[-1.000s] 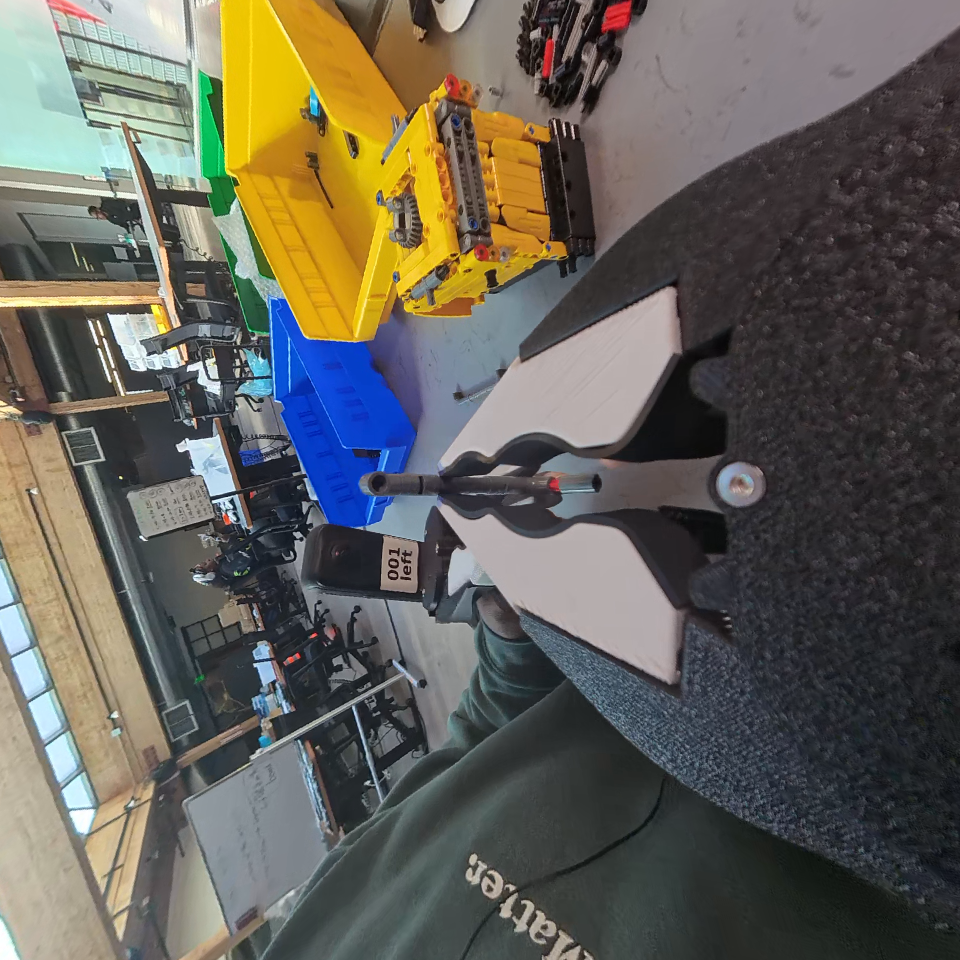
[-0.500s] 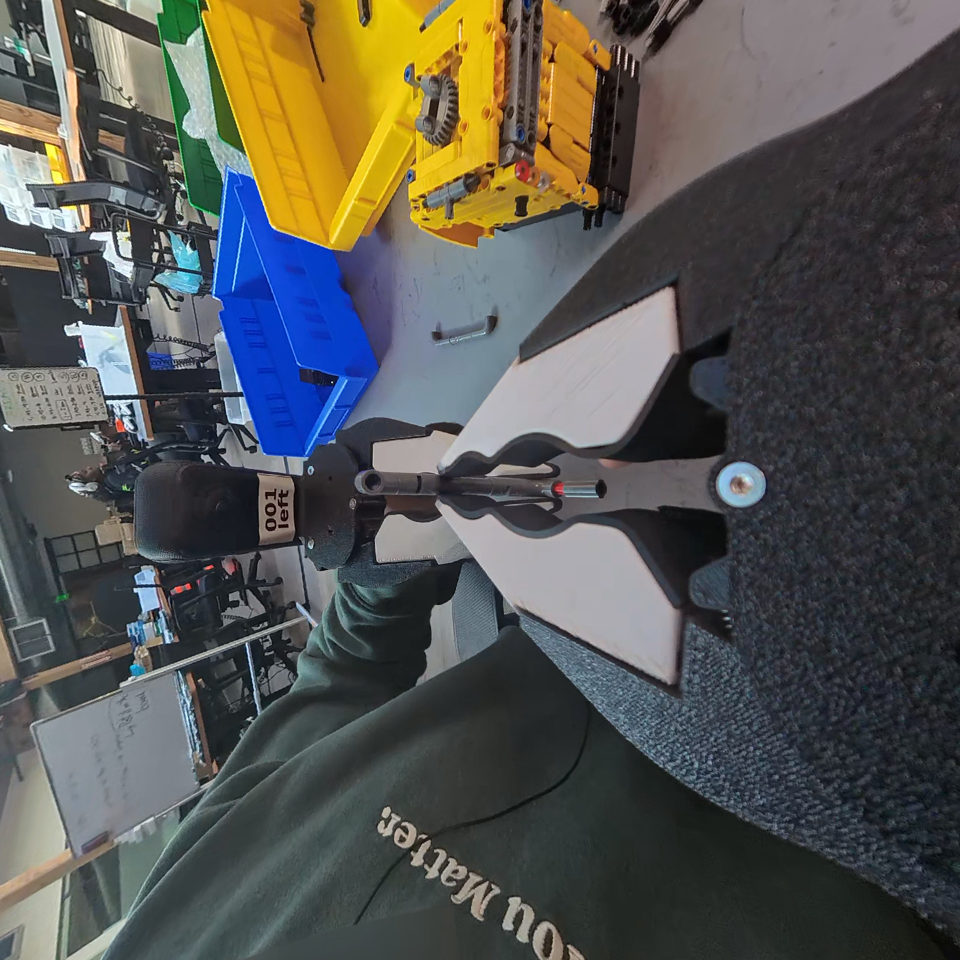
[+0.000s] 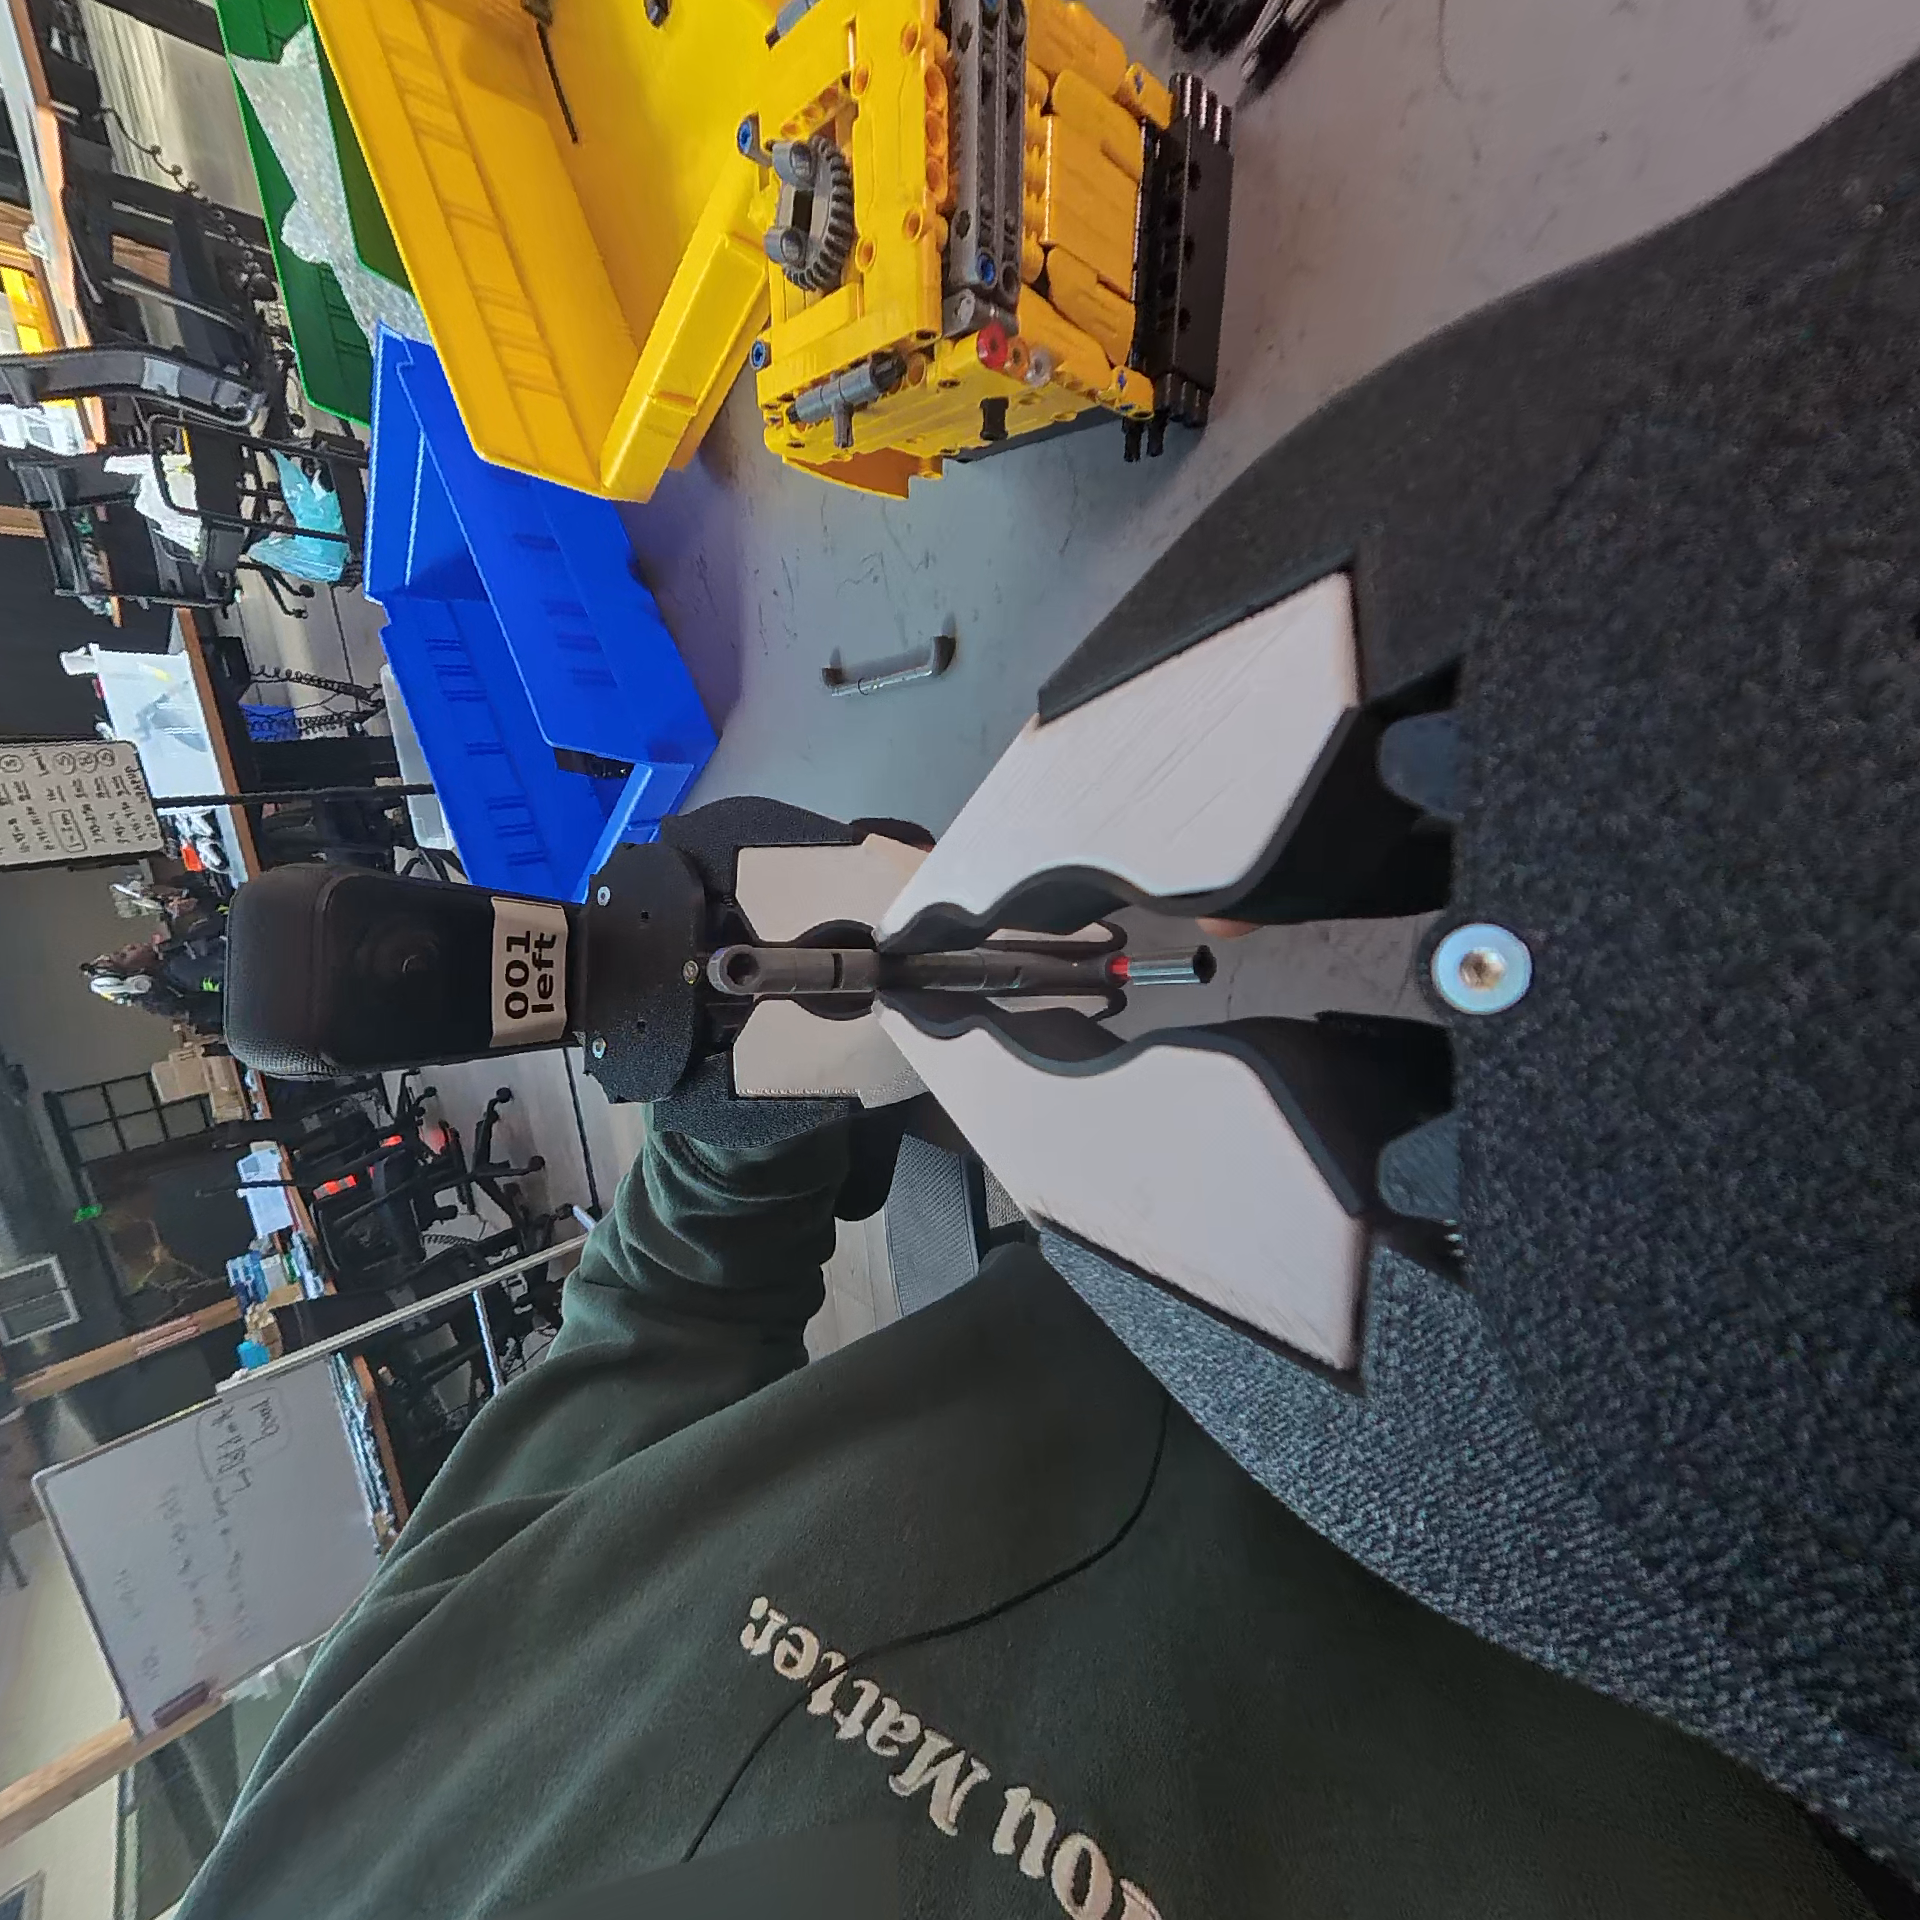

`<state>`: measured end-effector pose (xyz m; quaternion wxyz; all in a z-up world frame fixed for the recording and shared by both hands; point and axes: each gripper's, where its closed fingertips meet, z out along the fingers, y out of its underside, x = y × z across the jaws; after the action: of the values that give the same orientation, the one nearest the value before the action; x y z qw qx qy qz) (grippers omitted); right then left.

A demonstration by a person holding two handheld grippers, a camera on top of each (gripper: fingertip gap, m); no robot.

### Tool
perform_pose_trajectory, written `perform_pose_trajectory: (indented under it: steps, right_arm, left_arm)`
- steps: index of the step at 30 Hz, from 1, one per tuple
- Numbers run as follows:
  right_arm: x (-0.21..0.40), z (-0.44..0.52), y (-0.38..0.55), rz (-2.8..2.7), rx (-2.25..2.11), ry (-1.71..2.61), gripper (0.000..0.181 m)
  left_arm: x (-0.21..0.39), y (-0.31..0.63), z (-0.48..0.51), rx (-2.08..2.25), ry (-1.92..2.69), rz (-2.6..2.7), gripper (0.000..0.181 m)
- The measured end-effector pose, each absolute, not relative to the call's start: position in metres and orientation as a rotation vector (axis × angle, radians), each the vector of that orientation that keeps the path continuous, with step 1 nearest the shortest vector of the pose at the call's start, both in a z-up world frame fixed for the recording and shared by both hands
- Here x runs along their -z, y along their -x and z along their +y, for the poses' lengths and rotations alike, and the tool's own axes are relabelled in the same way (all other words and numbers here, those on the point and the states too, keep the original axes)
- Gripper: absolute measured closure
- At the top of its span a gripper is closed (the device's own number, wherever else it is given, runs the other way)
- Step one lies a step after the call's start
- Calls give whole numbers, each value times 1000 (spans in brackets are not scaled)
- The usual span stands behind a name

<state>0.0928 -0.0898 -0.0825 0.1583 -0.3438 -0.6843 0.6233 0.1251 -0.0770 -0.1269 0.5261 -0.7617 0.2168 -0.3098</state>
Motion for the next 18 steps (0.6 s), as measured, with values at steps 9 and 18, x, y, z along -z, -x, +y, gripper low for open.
perform_pose_trajectory:
  steps: [9,18]
  right_arm:
    - [84,-60,-102,-1924,-1685,952,157]
    - [112,-55,-95,-1900,-1608,1006,167]
  left_arm:
    - [114,-102,-73,662,1660,558,174]
    - [114,-94,-67,652,1576,594,174]
